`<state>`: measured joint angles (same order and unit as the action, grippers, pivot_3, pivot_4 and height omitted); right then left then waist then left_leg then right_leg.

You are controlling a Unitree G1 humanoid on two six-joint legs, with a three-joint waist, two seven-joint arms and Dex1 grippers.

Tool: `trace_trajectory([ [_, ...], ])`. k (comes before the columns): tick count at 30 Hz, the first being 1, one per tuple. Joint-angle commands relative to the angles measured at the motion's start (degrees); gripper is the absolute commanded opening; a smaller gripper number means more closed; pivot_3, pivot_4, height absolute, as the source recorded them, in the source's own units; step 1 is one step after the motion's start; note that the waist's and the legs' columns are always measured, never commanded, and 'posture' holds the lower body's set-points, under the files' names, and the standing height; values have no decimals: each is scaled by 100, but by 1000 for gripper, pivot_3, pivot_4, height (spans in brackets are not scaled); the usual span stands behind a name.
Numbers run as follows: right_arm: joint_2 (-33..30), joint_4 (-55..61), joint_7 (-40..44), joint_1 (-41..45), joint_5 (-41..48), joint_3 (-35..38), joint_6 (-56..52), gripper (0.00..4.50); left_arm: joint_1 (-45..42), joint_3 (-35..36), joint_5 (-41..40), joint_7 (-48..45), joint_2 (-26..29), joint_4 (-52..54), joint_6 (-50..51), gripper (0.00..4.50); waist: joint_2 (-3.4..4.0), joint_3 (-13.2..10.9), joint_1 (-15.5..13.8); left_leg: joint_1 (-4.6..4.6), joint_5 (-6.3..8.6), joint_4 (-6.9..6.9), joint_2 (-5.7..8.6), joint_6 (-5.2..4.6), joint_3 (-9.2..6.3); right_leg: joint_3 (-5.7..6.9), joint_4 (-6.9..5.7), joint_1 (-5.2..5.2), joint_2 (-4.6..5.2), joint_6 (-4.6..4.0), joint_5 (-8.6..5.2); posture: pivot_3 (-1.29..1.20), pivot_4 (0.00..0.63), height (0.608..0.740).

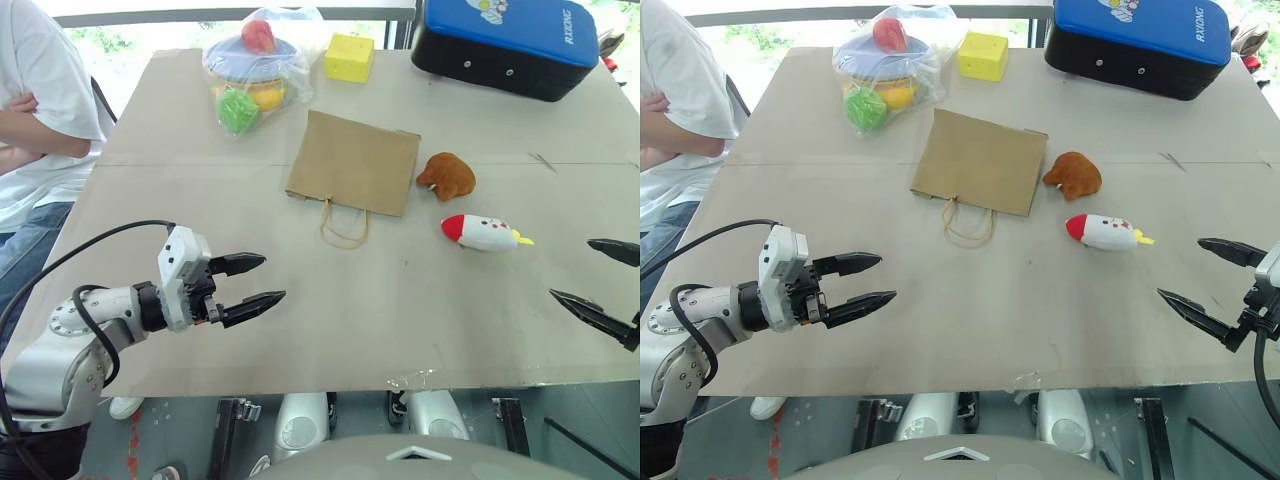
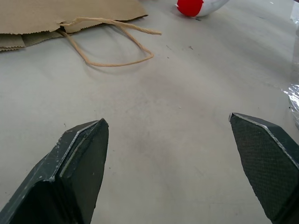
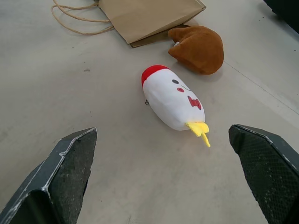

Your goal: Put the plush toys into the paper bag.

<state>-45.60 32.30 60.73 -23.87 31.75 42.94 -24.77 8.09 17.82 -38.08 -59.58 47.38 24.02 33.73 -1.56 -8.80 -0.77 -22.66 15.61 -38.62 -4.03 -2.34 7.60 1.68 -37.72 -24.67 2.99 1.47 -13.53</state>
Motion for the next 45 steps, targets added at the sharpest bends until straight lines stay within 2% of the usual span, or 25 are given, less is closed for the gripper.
trace_trajectory([
  [1,132,248,-272,33,-130,-39,244,4500,-467,-139,48,37,-50,-85,-177,4472,0,0,-2,0,0,0,0,0,0,0,0,0,0,0,0,0,150,740],
  [6,473,1000,-1202,532,105,-713,-102,4500,-2015,-1115,1009,174,-333,-1058,-924,4472,3,2,-39,-6,-1,-13,23,1,-26,22,-8,11,0,-1,3,0,150,740],
  [10,640,1422,-1713,671,108,-1121,-258,4500,-2742,-1771,1848,-34,-380,-1782,-1864,4472,2,5,-12,-11,-12,-14,31,19,-30,21,-3,12,1,10,8,0,150,740],
  [13,718,1817,-2013,581,84,-1427,-391,4500,-3464,-2308,2655,-167,-548,-2754,-3141,4472,2,4,-23,-20,-11,-12,33,17,-29,25,4,8,0,11,7,0,150,740],
  [18,861,2170,-2414,345,90,-1880,-588,4500,-4590,-2903,3491,-393,-991,-4702,-5188,4472,0,4,-40,-27,-10,-24,40,16,-17,34,3,12,2,12,8,0,150,740],
  [19,882,2221,-2487,327,182,-1950,-678,3967,-4780,-2977,3578,-432,-1095,-5014,-5496,4500,-1,4,-37,-31,-10,-29,40,15,-18,34,3,12,2,13,8,0,150,740],
  [20,883,2306,-2536,301,202,-2019,-714,3729,-4956,-3073,3675,-490,-1191,-5302,-5781,4500,-1,4,-40,-32,-9,-32,40,14,-18,35,2,12,2,13,8,0,150,740],
  [21,879,2383,-2593,295,210,-2072,-751,3032,-5095,-3163,3748,-596,-1264,-5557,-6042,4500,-2,4,-31,-37,-8,-39,40,12,-20,38,0,12,3,13,8,0,150,740],
  [22,896,2451,-2697,341,204,-2131,-789,2730,-5221,-3254,3853,-658,-1323,-5800,-6362,4239,-2,4,-18,-39,-7,-41,40,10,-21,39,1,11,3,13,8,0,150,740],
  [24,916,2545,-2884,424,233,-2212,-882,1741,-5413,-3387,3926,-889,-1429,-6202,-6755,3607,-2,4,-11,-41,-4,-44,40,6,-23,39,1,11,2,13,8,0,150,740],
  [25,909,2589,-2948,447,249,-2257,-926,1068,-5491,-3416,3926,-974,-1486,-6370,-6884,2967,-2,4,-9,-41,-4,-45,40,5,-24,40,0,11,3,14,8,0,150,740],
  [26,908,2633,-3009,475,263,-2309,-967,717,-5555,-3403,3868,-1034,-1559,-6480,-6875,2599,-2,4,-3,-41,-4,-45,40,5,-24,40,0,11,2,13,8,0,150,740],
  [27,924,2672,-3080,514,285,-2364,-1008,509,-5595,-3364,3753,-1116,-1628,-6526,-6741,2466,-2,4,-5,-41,-4,-45,39,5,-25,40,0,11,2,14,8,0,150,740],
  [28,932,2712,-3158,562,326,-2420,-1054,75,-5621,-3288,3573,-1244,-1708,-6513,-6478,1955,-2,4,-4,-43,-3,-46,39,4,-29,43,-1,11,2,14,7,0,150,740],
  [29,919,2743,-3232,612,351,-2484,-1093,0,-5628,-3200,3365,-1397,-1768,-6422,-6139,1578,-2,4,-3,-46,-3,-51,39,4,-31,46,-2,11,2,14,7,0,150,740],
  [30,908,2760,-3316,694,365,-2569,-1129,0,-5593,-3087,2987,-1631,-1802,-6109,-5411,1158,-2,3,-3,-49,-3,-54,38,4,-36,47,-2,10,3,14,7,0,150,740],
  [32,928,2768,-3500,1013,377,-2840,-1233,0,-5526,-2816,1888,-1821,-1766,-5049,-3110,154,-3,2,12,-61,-3,-64,37,3,-67,55,-3,7,3,15,7,0,150,740],
  [34,993,2633,-3695,1571,267,-3293,-1354,0,-5481,-2596,1112,-1699,-1652,-4165,-1420,65,-3,3,28,-96,-4,-83,33,5,-91,65,-15,-18,3,15,8,0,150,740],
  [38,1168,1971,-3898,2773,-208,-4237,-1488,0,-5336,-2235,199,-1004,-1613,-2903,526,65,3,6,36,-104,-5,-91,32,6,-106,70,-19,-24,0,17,7,0,150,740],
  [41,1361,1164,-3811,3698,-698,-5086,-1422,0,-5190,-1921,-458,-293,-1792,-2182,1597,65,4,5,43,-104,-6,-94,39,6,-118,65,-22,-18,-2,23,3,0,150,740],
  [45,1584,126,-3618,4377,-1350,-5944,-1176,0,-4970,-1465,-1179,677,-2160,-1534,2513,65,4,5,11,-110,-6,-94,46,6,-136,57,-19,-14,-4,26,1,0,150,740],
])
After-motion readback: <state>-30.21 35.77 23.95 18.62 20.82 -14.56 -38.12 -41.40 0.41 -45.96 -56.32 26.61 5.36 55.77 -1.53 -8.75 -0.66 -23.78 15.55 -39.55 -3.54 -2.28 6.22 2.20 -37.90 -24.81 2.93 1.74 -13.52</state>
